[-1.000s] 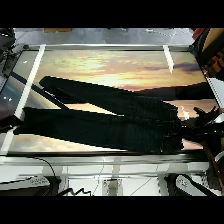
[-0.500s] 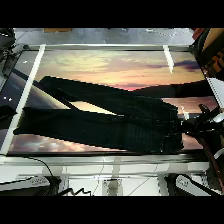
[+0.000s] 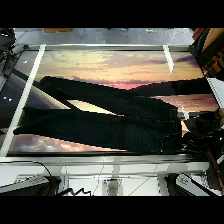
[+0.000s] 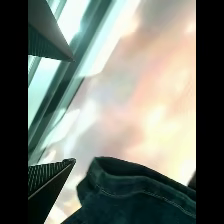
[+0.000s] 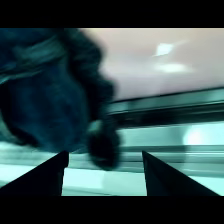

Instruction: Fold the clothes and pants, and hang the long-sleeved shirts on hangers.

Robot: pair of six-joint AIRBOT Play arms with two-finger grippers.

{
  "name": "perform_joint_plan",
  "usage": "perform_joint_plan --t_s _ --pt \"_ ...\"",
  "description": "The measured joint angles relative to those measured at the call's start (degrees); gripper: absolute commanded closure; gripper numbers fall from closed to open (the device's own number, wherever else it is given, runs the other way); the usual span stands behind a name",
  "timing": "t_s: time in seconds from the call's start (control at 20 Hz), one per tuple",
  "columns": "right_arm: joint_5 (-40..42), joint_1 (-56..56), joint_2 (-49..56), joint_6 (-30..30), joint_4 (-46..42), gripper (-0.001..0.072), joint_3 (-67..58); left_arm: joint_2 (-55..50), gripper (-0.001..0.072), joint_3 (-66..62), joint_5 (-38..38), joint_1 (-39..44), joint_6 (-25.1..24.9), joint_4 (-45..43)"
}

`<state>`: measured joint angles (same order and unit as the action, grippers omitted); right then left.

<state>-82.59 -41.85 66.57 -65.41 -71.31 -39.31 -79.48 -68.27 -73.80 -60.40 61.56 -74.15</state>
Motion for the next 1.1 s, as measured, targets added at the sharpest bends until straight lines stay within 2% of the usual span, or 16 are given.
perform_joint_plan --t_s 0.05,0.15,0.25,0.3,0.65,0.95,1.1 --pt "0.24 -0.39 -0.24 0.52 1.36 0.0251 1.40 0.17 0.0012 0.96 -0.07 -0.70 -0.07 0.83" --pt "2.58 -0.90 -0.52 1.57 3.61 0.0383 4.02 0.42 0.0012 3.45 -0.22 -1.44 -0.52 1.60" --pt "5.46 -1.16 -0.66 2.47 6.58 0.0621 5.66 0.55 0.0012 6.40 -0.07 -1.66 -1.22 2.43" --pt "6.64 -1.22 -0.70 2.69 8.17 0.0650 6.16 0.59 0.0012 7.93 0.28 -1.73 -1.42 2.64" --pt "10.01 -1.40 -0.76 3.50 12.79 0.0654 7.30 0.63 0.0013 17.40 7.26 -1.77 -3.50 8.48" --pt "10.12 -1.40 -0.76 3.56 13.40 0.0654 7.37 0.63 0.0012 19.21 14.62 -1.53 -7.56 25.11" --pt "10.14 -1.40 -0.76 3.58 13.55 0.0654 7.37 0.63 0.0013 19.41 17.94 -0.31 -7.98 30.64"
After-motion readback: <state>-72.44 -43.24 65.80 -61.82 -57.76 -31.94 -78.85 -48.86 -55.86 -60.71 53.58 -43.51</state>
